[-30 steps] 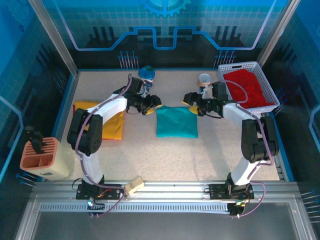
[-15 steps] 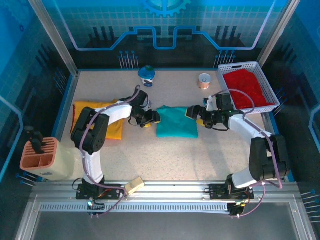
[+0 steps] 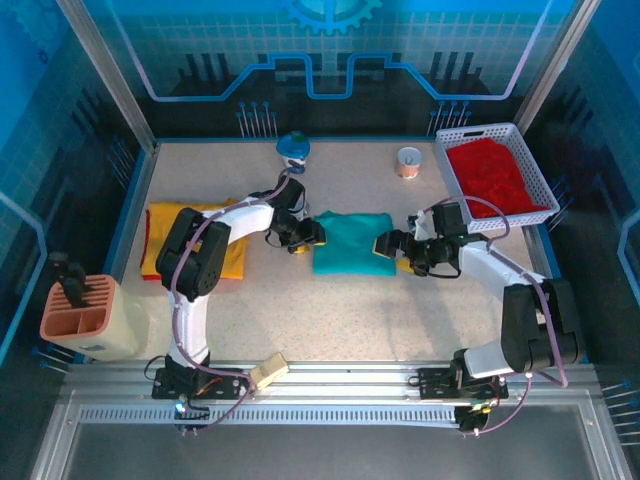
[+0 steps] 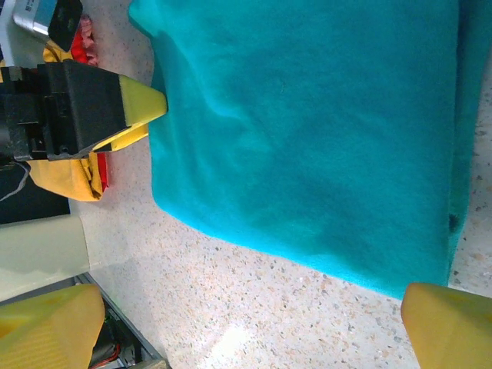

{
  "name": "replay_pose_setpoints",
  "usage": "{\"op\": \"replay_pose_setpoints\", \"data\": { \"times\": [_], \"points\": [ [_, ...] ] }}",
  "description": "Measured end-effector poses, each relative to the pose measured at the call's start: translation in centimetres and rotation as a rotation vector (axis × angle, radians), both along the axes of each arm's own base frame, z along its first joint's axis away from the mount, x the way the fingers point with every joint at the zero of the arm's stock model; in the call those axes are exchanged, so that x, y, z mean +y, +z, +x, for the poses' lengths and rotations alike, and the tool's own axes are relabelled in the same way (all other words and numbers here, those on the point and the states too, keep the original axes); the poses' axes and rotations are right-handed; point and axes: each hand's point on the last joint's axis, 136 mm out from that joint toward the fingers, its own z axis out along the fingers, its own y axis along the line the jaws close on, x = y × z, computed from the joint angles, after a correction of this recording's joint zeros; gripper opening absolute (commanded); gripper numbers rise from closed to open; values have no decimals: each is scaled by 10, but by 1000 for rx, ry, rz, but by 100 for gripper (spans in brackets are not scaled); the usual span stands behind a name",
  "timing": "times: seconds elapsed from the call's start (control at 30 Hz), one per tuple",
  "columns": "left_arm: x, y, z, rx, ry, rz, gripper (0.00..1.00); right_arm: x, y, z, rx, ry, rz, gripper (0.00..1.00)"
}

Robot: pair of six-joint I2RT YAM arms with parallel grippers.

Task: Fold and stack the t-shirts

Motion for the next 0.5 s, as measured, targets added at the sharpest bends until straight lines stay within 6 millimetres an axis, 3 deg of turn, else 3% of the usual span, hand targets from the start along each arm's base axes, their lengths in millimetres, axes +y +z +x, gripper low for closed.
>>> {"op": "replay_pose_setpoints", "data": {
  "times": [0.5],
  "points": [
    [-25,0,2,-10,-12,-54,42,-3,3,0,-4,-9,0,100]
  ]
}}
